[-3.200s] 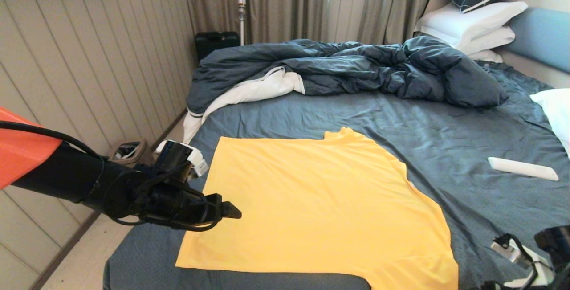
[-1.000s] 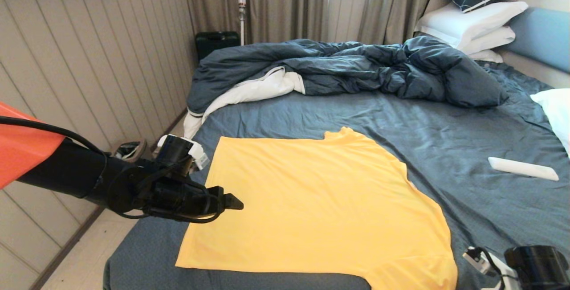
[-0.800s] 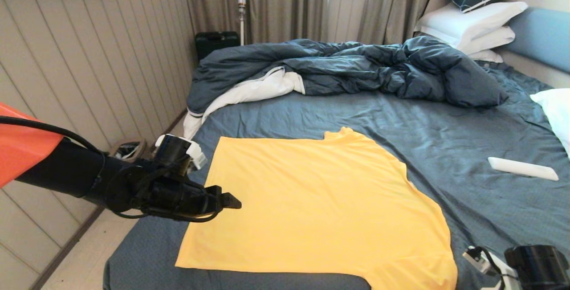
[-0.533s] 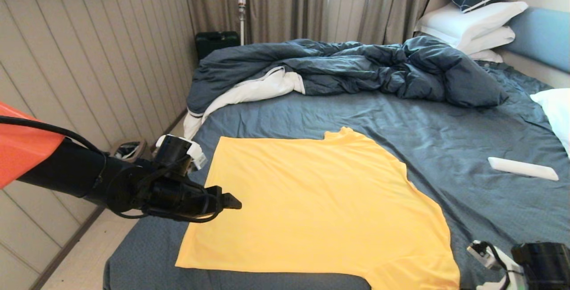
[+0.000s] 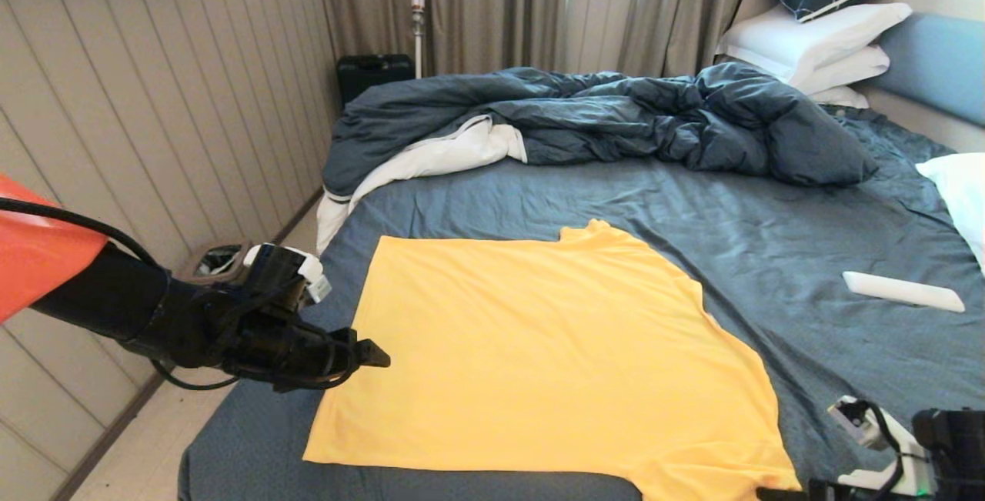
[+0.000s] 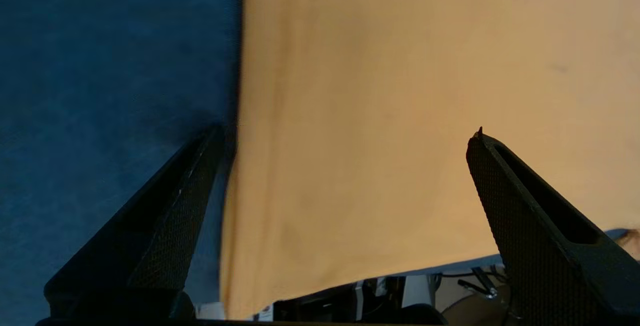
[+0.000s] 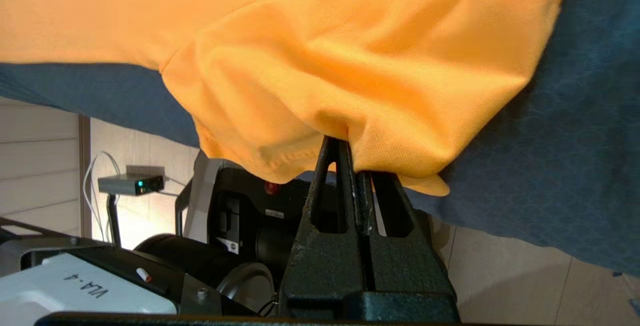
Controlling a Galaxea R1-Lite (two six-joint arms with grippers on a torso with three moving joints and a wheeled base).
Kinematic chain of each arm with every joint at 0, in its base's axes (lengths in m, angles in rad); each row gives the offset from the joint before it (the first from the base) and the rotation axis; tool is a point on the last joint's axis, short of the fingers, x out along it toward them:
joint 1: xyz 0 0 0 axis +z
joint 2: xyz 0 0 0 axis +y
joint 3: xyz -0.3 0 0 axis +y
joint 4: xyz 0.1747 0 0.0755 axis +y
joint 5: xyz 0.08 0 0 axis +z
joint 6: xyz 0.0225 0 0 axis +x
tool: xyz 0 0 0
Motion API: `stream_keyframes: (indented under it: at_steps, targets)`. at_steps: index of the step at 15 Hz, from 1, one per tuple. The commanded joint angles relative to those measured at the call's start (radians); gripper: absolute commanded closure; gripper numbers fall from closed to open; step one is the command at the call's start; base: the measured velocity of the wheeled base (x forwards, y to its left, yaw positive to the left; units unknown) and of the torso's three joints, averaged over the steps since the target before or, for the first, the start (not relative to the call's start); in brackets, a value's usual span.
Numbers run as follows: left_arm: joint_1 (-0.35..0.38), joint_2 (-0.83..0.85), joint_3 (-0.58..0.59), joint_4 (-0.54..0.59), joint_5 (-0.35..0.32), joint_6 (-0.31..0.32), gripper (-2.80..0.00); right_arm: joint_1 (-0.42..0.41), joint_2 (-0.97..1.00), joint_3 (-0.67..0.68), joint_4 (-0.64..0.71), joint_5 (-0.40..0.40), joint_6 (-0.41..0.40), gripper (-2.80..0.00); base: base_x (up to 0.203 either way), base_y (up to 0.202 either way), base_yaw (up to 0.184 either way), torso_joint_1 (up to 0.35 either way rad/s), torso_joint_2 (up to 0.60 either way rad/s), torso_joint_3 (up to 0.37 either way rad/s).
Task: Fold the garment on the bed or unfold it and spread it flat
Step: Fold the yellow T-shirt
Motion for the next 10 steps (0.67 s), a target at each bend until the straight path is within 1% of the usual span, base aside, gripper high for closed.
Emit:
stream_keyframes:
  at_steps: [1, 5, 8, 10]
  targets:
    - [0.026, -0.047, 0.038, -0.015, -0.002, -0.003, -2.80, -0.004, -0.009, 0.000, -0.006, 0.003, 0.010, 0.00, 0.000, 0.000, 0.000, 0.000, 0.00, 0.000]
    - [0.071, -0.102, 0.133, -0.054, 0.002, -0.003, -2.80, -0.011, 0.001, -0.026, -0.010, 0.002, 0.050, 0.00, 0.000, 0.000, 0.000, 0.000, 0.00, 0.000]
    - [0.081, -0.110, 0.221, -0.171, 0.010, 0.002, -2.80, -0.022, 0.021, -0.070, -0.005, -0.006, 0.077, 0.00, 0.000, 0.000, 0.000, 0.000, 0.00, 0.000]
    - [0.081, -0.109, 0.268, -0.217, 0.023, 0.003, -2.80, -0.041, 0.015, -0.076, -0.007, -0.010, 0.077, 0.00, 0.000, 0.000, 0.000, 0.000, 0.00, 0.000]
